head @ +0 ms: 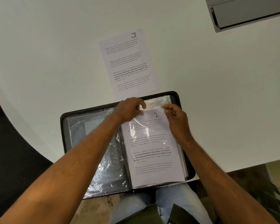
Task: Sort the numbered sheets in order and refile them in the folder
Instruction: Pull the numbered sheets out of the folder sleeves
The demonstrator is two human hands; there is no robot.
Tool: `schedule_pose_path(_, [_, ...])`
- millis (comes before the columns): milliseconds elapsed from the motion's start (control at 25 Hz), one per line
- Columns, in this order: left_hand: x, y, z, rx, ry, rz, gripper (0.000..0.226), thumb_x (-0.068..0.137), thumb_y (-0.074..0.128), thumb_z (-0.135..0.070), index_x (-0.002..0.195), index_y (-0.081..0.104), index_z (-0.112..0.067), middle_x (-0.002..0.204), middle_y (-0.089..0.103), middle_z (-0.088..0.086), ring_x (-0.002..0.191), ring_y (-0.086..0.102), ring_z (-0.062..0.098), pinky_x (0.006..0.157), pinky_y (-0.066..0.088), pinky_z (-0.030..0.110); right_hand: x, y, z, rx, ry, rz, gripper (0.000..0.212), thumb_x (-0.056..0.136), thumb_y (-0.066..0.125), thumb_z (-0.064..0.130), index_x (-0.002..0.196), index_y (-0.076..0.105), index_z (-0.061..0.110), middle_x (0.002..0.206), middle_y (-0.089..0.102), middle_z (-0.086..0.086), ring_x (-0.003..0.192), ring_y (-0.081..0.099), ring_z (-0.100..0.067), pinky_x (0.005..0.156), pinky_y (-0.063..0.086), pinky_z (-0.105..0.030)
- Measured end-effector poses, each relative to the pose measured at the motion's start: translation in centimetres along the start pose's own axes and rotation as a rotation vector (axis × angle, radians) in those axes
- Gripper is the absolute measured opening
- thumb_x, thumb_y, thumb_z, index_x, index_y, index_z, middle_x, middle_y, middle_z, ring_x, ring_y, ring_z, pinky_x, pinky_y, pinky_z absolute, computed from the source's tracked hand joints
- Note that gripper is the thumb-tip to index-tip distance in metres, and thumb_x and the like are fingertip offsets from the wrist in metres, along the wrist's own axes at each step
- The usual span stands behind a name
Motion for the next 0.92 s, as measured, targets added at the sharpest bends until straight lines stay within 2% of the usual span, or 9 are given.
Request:
schedule_pose_path(40, [0.0,0.0,-0.1,-0.023,0.015,0.011,0.015,0.090,0.077,-0.023,0.100,0.071,-0.031,0.087,0.066,-0.009,0.076,0.061,0.011,0.079,0.056,0.038,0.0,0.0,0.0,0.002,-0.006,0.005,0.020,0.105,0.055,0.014,0.118,0.069,0.019,0.113,0.071,0.008,0.104,0.065,-0.002,0.086,0.050,-0.011])
schedule_pose_path(120, [-0.1,-0.1,-0.4,-0.025,0.033,0.026,0.027,0.090,0.073,-0.015,0.080,0.066,-0.038,0.084,0.065,-0.015,0.073,0.061,0.007,0.078,0.056,0.040,0.1,0.1,0.0,0.006,-0.009,0.019,0.020,0.105,0.054,0.014,0.119,0.069,0.019,0.114,0.070,0.009,0.105,0.065,-0.002,0.088,0.051,-0.013])
schedule_pose_path(200, [-0.1,-0.4,-0.6,-0.004,0.035,0.020,0.035,0.091,0.067,-0.010,0.073,0.062,-0.039,0.085,0.061,-0.017,0.074,0.059,0.006,0.078,0.056,0.041,0.1,0.1,0.0,0.010,0.000,0.024,0.020,0.106,0.054,0.016,0.120,0.068,0.021,0.115,0.070,0.009,0.105,0.066,-0.004,0.089,0.054,-0.017])
schedule_pose_path(360, [0.3,-0.8,-0.7,0.053,0.050,-0.011,0.032,0.093,0.065,-0.011,0.078,0.057,-0.038,0.086,0.057,-0.014,0.084,0.056,0.011,0.088,0.047,0.042,-0.2,0.1,0.4,0.060,0.030,0.024,0.019,0.106,0.054,0.021,0.120,0.066,0.024,0.111,0.071,0.010,0.098,0.069,-0.004,0.082,0.059,-0.021])
schedule_pose_path(480, [0.5,-1.4,-0.4,0.026,0.031,-0.098,0.019,0.100,0.055,-0.013,0.089,0.053,-0.029,0.074,0.053,-0.016,0.076,0.052,0.010,0.098,0.031,0.043,-0.7,0.3,0.5,0.081,0.063,0.059,0.018,0.103,0.060,0.026,0.121,0.063,0.028,0.108,0.072,0.012,0.092,0.072,-0.003,0.074,0.060,-0.021])
schedule_pose_path(680, [1.1,-4.3,-0.7,-0.028,0.016,-0.282,0.016,0.100,0.042,-0.007,0.095,0.049,-0.020,0.064,0.046,-0.014,0.064,0.045,0.004,0.089,0.025,0.038,-1.5,0.4,-1.1,0.020,0.095,0.098,0.029,0.100,0.067,0.025,0.128,0.060,0.022,0.113,0.071,0.008,0.090,0.072,-0.002,0.070,0.059,-0.020])
schedule_pose_path(840, [1.8,-7.2,-0.6,-0.068,0.013,-0.397,0.014,0.104,0.045,-0.011,0.095,0.050,-0.020,0.070,0.051,-0.013,0.072,0.052,0.010,0.084,0.020,0.034,-1.9,0.4,-2.5,0.011,0.116,0.112,0.029,0.100,0.066,0.024,0.129,0.061,0.020,0.115,0.071,0.009,0.092,0.071,0.000,0.072,0.058,-0.019])
schedule_pose_path(920, [2.0,-8.4,-0.3,-0.099,0.009,-0.428,0.011,0.105,0.049,-0.017,0.095,0.051,-0.020,0.074,0.053,-0.013,0.076,0.054,0.011,0.088,0.021,0.033,-1.9,0.3,-3.0,0.016,0.130,0.108,0.026,0.101,0.065,0.022,0.126,0.062,0.023,0.113,0.071,0.011,0.092,0.071,0.001,0.071,0.058,-0.018])
Point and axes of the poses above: each hand's wrist, its own x-axis towards the middle knuckle, its own y-axis out of the palm, z = x × y, the point moved 6 cm from there along x, towards the middle knuckle
